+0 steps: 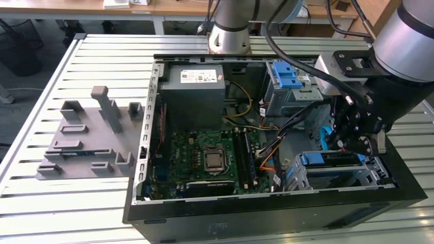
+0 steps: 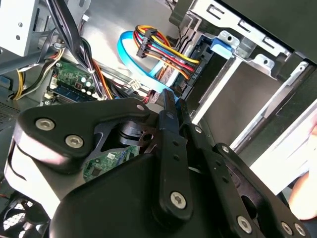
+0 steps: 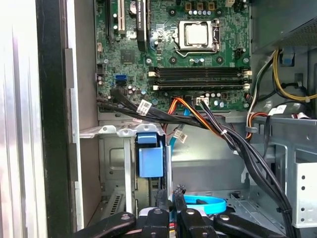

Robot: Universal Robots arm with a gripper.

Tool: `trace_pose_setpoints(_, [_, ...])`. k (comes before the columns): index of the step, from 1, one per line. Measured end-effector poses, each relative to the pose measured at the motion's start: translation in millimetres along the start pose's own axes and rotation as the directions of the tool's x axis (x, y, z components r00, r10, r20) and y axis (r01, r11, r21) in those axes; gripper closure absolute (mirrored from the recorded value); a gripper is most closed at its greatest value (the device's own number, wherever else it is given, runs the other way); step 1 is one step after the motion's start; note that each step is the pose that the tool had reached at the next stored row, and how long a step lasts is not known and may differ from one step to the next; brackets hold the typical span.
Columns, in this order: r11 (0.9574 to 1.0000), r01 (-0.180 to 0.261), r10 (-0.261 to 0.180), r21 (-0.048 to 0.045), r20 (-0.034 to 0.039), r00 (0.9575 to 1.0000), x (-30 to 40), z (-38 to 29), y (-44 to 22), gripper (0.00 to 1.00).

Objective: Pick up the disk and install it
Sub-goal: 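Insert the second disk wire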

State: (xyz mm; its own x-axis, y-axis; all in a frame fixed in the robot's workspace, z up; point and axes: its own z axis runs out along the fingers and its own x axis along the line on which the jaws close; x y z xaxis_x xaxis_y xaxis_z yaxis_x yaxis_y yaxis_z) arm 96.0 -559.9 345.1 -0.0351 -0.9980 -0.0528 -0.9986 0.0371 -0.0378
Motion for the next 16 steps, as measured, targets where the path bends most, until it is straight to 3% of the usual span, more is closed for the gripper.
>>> trace_pose_setpoints(16, [1.0,0.0,0.0,0.0023,0.0012,1.0,5.1,5.1,0.3,0.84])
